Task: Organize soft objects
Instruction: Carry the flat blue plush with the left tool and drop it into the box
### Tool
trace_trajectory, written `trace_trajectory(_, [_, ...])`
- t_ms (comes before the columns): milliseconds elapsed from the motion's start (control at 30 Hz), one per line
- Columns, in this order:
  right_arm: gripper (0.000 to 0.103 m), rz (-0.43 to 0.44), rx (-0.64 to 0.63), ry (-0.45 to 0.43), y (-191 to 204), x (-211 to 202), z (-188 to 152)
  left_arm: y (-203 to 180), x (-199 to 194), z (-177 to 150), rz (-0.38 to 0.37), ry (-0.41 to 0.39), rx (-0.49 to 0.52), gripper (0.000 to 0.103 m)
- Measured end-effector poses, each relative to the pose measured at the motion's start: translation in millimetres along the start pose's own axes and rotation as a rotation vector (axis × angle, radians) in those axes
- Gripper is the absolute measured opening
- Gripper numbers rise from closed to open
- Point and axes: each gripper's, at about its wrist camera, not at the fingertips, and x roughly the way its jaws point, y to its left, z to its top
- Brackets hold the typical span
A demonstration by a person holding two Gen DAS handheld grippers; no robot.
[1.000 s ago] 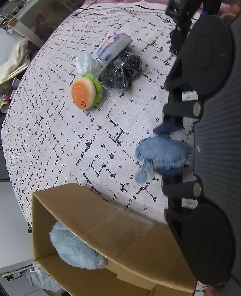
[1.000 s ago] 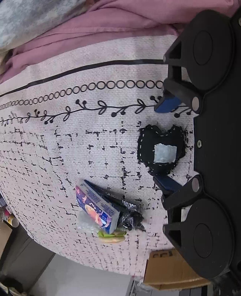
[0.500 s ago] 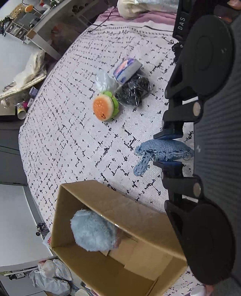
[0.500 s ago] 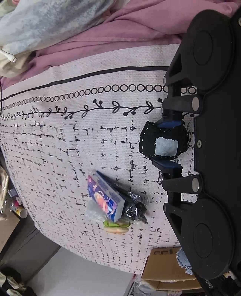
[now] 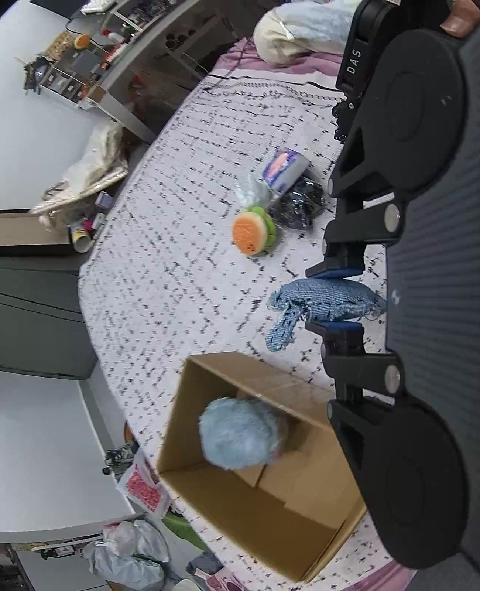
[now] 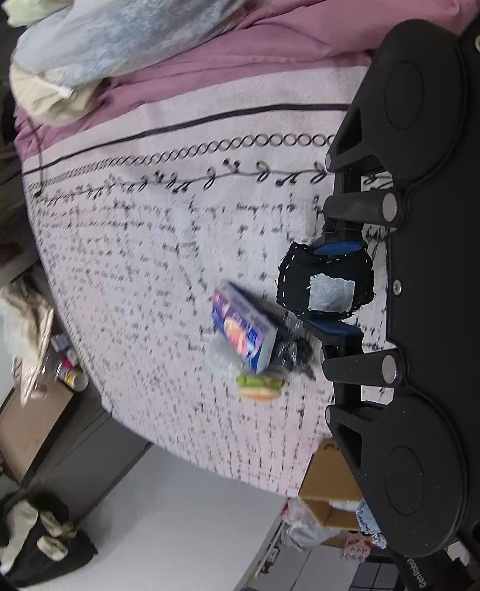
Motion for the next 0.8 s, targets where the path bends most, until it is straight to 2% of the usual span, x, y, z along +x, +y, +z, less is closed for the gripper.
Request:
trace_trajectory(400, [0.035,0.079,-0.060,-0.098,34.0,-22.8,-2.9,34.8,-27.6,18.3,-0.014,-0.062,-0.039,0.021])
trace_trajectory(800, [0.035,0.086,-0.117,-0.148,63.6,-32.2,-11.1,71.2,-39.7,30.4,-0.008,-0.090,-0.071,0.021])
